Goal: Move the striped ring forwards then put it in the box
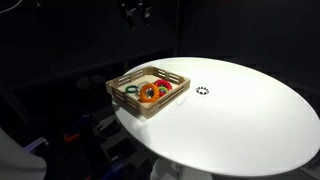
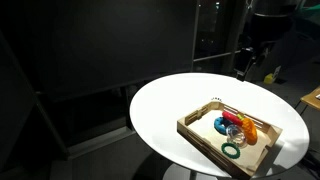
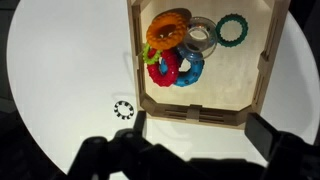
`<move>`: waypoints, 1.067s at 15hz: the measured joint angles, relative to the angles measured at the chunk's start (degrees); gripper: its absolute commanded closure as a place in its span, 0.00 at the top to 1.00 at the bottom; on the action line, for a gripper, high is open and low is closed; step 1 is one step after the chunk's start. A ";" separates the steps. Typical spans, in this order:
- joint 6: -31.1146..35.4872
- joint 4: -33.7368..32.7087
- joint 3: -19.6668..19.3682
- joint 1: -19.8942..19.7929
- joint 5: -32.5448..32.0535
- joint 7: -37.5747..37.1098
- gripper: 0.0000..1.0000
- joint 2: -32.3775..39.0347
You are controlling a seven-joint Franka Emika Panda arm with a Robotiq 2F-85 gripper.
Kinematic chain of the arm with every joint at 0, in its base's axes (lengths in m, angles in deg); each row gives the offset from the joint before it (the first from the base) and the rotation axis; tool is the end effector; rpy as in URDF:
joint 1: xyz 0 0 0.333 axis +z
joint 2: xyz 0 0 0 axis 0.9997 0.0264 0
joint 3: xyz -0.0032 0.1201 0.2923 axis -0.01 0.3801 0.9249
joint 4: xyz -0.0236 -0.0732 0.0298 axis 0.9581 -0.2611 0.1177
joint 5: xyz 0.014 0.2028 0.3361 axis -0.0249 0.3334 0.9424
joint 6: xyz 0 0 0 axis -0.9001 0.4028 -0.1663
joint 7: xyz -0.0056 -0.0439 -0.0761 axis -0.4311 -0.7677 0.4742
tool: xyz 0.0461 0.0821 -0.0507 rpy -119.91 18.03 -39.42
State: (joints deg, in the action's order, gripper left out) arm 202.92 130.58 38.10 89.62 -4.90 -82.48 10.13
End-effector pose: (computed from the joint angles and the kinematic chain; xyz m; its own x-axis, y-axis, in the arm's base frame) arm 0.4500 0.1679 0.4236 0.9867 0.0979 0.1295 0.0638 -0.9674 0.2451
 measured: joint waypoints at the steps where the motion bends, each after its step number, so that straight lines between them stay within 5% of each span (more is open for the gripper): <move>1: 0.00 -0.05 0.00 0.00 0.00 0.00 1.00 -0.02; 16: 2.61 -5.39 -5.03 2.32 0.17 -1.88 1.00 5.41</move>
State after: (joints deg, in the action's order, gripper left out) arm 205.54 125.20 33.08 91.94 -4.73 -84.36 15.55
